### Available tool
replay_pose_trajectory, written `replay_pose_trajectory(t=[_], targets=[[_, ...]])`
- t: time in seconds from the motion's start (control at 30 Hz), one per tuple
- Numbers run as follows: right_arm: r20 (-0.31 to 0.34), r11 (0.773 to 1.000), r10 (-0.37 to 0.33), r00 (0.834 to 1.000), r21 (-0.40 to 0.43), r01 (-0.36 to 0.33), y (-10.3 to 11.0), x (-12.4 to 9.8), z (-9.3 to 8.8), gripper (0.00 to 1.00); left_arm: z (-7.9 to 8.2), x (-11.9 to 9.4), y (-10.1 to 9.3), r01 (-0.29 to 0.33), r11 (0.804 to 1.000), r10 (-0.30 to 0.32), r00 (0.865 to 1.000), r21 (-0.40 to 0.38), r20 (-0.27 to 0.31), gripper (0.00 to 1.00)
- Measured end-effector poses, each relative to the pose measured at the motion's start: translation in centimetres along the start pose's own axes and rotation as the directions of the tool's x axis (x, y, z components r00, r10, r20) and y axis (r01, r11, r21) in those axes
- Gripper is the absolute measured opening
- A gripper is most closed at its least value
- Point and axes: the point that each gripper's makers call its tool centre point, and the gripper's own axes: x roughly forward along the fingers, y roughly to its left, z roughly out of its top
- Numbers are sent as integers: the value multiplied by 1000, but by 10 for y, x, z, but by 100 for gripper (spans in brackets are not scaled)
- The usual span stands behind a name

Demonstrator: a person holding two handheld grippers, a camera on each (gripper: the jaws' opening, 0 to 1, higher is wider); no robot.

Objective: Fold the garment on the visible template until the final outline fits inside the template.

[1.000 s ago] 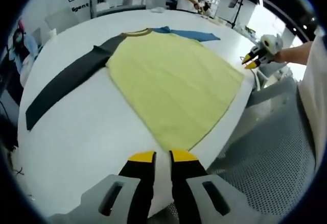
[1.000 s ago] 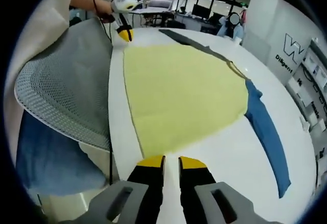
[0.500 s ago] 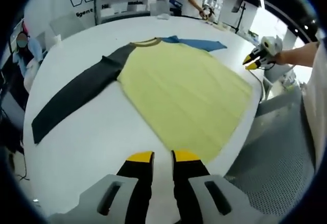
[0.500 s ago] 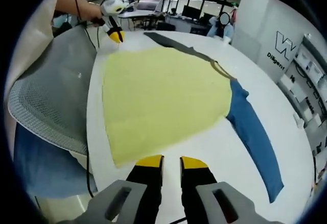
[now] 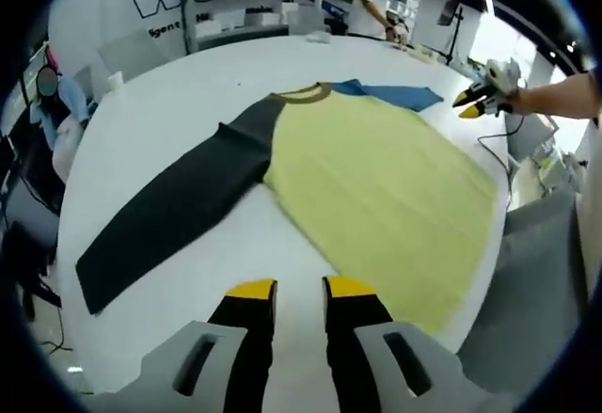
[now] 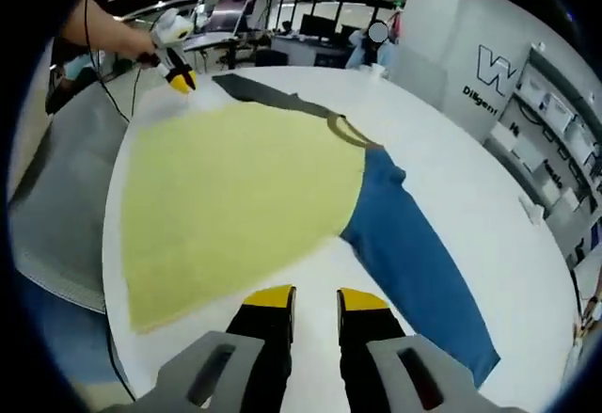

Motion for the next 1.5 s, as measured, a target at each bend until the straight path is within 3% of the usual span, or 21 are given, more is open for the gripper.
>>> replay_pose_trajectory(t=[0.37,0.67,0.9,1.27,1.5], targets=[[11,997,-46,999,55,46,-67,33,21,15,43,18,62,-54,998,54,998,11,20,21],[3,997,-44,999,59,44,-95,61,35,17,69,43,95,-76,997,75,996,14,37,24],[-4,998,-26,1000,54,27,-109,83,46,19,86,63,112,-89,996,88,995,12,41,31],[-40,999,-6,999,52,8,-121,112,45,20,101,91,136,-91,995,90,996,39,27,31],[-64,998,7,998,57,-3,-125,124,41,21,109,104,131,-67,995,65,998,68,19,30]])
